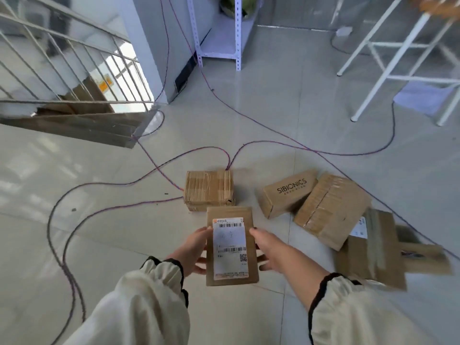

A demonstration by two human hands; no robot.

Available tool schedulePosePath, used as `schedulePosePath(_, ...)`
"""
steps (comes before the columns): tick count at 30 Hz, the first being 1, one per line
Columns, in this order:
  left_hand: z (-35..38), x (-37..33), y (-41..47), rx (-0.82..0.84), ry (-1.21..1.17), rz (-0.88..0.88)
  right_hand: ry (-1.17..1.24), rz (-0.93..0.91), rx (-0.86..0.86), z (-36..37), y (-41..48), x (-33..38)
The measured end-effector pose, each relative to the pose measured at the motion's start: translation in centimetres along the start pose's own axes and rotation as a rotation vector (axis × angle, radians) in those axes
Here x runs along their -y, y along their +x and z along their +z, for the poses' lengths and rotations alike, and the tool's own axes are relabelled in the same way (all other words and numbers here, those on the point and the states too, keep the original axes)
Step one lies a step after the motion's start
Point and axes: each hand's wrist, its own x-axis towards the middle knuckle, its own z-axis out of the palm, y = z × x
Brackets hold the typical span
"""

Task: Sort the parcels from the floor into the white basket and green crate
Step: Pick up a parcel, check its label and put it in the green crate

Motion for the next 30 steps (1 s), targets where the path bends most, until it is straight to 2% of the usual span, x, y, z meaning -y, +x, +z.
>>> schedulePosePath(6,1.5,-10.2,-16.0,0.042,0.025,0.046,0.116,-0.084,-0.074,-3.8,-16.7,7.0)
schedulePosePath(11,2.7,-18.8,-30.3,0.12,0.138,0.08,0.197,-0.09,-0.143,-7.5,-32.6,12.3)
schedulePosePath(16,4.6,-27.8,-42.8,0.171,0.266,0.171,0.244,-0.208,-0.27,-11.5,-46.1,17.3)
schedulePosePath(23,6.0,-37.4,-53.1,0.334,0.328,0.374,0.308,-0.343,-0.512,-15.1,-58.5,23.4)
schedulePosePath(26,5.7,-38.8,-56.4,0.421,0.403,0.442,0.375,-0.338,-0.616,-14.8,-62.4,23.6)
schedulePosePath(30,6.0,-38.5,-59.7,0.483,0.524,0.526,0.494,-0.333,-0.66,-13.6,-66.4,21.5)
